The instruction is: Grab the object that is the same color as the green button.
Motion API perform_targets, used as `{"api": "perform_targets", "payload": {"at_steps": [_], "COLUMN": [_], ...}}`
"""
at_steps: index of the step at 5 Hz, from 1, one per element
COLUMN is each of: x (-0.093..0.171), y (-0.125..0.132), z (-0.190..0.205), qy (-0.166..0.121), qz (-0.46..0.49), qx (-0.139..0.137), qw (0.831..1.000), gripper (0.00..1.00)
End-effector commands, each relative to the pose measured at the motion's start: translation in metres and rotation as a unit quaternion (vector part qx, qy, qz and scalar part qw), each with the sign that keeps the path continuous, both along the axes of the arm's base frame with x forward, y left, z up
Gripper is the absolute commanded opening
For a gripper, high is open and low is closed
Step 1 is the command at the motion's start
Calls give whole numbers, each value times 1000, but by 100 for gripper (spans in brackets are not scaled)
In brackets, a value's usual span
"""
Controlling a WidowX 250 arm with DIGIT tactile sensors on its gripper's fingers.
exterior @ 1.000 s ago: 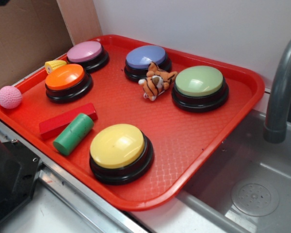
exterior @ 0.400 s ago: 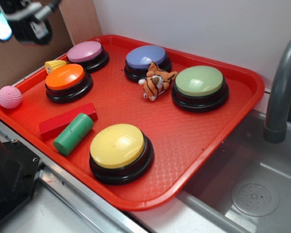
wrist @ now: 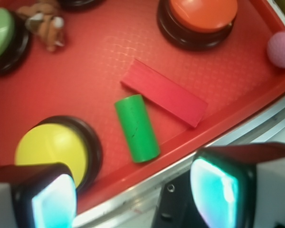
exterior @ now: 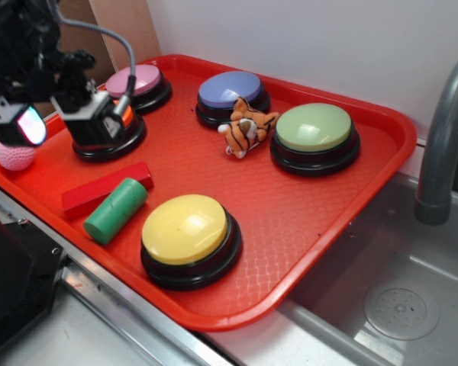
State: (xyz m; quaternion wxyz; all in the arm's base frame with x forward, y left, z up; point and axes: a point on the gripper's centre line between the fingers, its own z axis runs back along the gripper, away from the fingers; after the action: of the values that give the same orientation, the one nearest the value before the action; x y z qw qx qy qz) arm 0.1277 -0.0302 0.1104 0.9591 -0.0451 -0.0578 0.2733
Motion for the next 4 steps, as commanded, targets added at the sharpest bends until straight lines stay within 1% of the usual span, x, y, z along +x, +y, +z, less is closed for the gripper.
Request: {"api": "perform_targets", "payload": {"at_steps": [1, 2, 3, 4], "x": [11, 13, 18, 22], "y": [10, 13, 15, 14], "z": [-30, -40, -57, -73], "qy": [12, 12, 19, -14], "qz": [92, 120, 123, 121], "qx": [9, 4, -8, -47], "qw": [996, 993, 992, 991], "gripper": [100, 100, 100, 100]}}
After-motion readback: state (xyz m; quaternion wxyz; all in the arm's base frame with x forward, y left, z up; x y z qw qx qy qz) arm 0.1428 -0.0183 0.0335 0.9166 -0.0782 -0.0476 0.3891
